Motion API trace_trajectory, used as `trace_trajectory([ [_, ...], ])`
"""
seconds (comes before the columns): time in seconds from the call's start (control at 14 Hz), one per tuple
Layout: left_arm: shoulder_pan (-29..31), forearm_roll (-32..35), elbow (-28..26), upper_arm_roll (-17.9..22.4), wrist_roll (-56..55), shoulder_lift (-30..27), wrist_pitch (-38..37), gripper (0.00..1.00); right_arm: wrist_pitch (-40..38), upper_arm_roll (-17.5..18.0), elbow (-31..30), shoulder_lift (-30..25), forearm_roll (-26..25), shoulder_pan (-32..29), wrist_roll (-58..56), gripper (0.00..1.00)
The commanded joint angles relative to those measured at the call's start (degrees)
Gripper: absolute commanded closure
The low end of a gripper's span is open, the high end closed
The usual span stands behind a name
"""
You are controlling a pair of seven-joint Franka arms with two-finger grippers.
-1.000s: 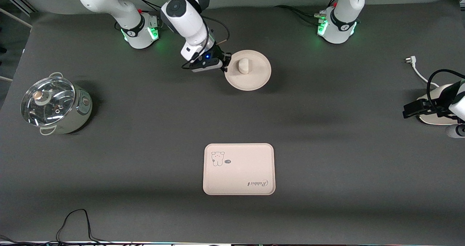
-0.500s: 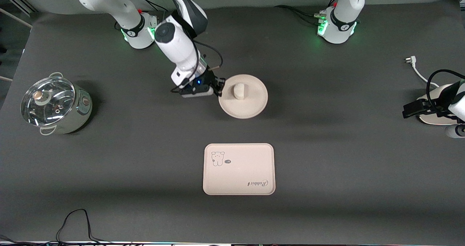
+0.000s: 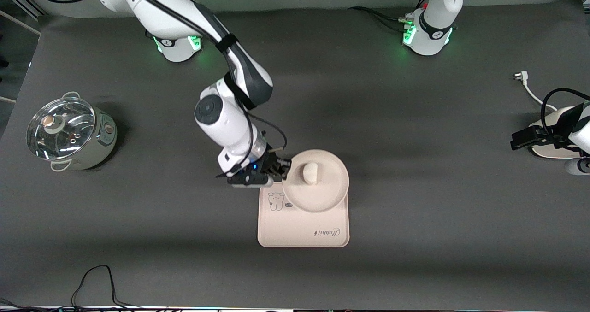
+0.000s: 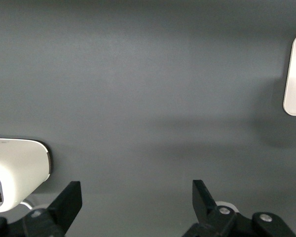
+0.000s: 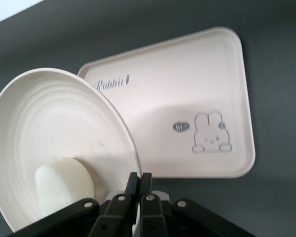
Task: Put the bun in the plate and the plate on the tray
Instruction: 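Lower the plate onto the tray and open the right gripper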
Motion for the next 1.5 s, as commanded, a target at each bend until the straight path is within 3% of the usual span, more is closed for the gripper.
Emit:
trace_trajectory([
  [0.0, -0.8, 0.2, -0.8, 0.4, 0.2, -0.8, 0.5, 0.0, -4.6, -1.7, 12.5, 8.0, 1.1, 0.2, -1.0, 0.98],
  [0.43, -1.0, 0.6, -0.6, 0.4, 0.0, -0.7, 0.3, 0.0, -1.8, -2.0, 15.1, 15.5, 1.9, -2.1, -1.5, 0.98],
  [0.64, -1.1, 0.6, -0.6, 0.4, -0.1, -0.7, 0.3, 0.0, 1.8, -2.0, 15.8, 18.7, 5.2, -2.2, -1.5, 0.98],
  [1.07, -1.1, 0.6, -0.6, 0.4, -0.1, -0.7, -0.2, 0.0, 2.2, -1.6, 15.7, 19.7, 5.9, -2.2, -1.8, 0.95],
  [1.14, -1.1, 0.6, -0.6, 0.4, -0.1, -0.7, -0.2, 0.0, 2.2, -1.6, 15.7, 19.7, 6.1, -2.2, -1.8, 0.79],
  [1.21, -1.2, 0.7, -0.5, 0.4, -0.1, -0.7, -0.2, 0.0, 2.2, -1.6, 15.5, 19.7, 6.1, -2.2, -1.8, 0.36],
  [1.29, -1.2, 0.7, -0.5, 0.4, -0.1, -0.6, -0.1, 0.0, 2.2, -1.7, 15.3, 19.7, 6.1, -2.4, -1.8, 0.1],
  [1.36, -1.2, 0.7, -0.5, 0.4, -0.1, -0.6, -0.1, 0.0, 2.2, -1.7, 15.2, 19.5, 6.1, -2.5, -1.8, 0.0],
  [1.43, -1.2, 0.7, -0.4, 0.4, -0.1, -0.6, -0.1, 0.0, 2.2, -1.7, 15.2, 19.1, 6.1, -2.5, -1.8, 0.0],
])
